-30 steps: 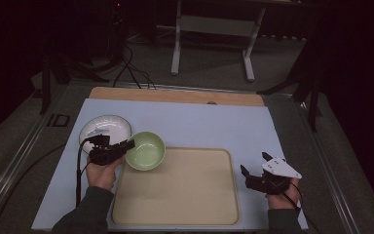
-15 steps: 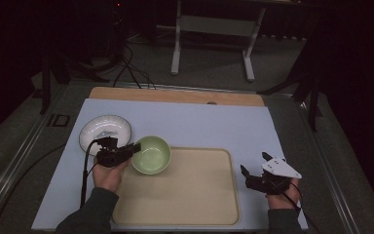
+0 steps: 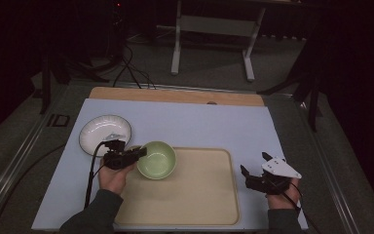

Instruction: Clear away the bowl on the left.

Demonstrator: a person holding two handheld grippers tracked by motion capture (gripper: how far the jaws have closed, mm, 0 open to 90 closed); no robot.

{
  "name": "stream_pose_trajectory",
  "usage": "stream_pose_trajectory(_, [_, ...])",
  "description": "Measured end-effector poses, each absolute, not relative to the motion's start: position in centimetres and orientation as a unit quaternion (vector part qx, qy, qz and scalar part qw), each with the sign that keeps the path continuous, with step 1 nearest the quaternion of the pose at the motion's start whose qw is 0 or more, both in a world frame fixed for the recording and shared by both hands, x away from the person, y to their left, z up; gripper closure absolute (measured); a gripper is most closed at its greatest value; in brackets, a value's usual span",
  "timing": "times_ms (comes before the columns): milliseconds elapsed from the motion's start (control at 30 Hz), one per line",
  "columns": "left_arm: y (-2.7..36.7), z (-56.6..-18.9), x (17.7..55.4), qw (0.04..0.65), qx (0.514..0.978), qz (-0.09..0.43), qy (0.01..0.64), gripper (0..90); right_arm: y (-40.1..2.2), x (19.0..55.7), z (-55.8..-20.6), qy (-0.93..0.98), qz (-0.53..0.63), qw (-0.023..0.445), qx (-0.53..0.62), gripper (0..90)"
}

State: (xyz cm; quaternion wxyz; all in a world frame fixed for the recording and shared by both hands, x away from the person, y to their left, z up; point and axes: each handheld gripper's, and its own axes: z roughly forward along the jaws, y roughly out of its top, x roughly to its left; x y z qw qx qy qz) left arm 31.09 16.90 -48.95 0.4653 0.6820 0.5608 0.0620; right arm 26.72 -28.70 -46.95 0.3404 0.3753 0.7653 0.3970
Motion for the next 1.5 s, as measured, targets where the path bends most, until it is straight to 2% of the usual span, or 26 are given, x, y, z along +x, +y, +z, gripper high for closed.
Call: stream_pose_trajectory(1500, [12.4,-50.3,30.4,0.453,0.721,0.018,0.524,78.0,-28.7,26.8,-46.9,0.766,0.396,0.341,0.373,13.8])
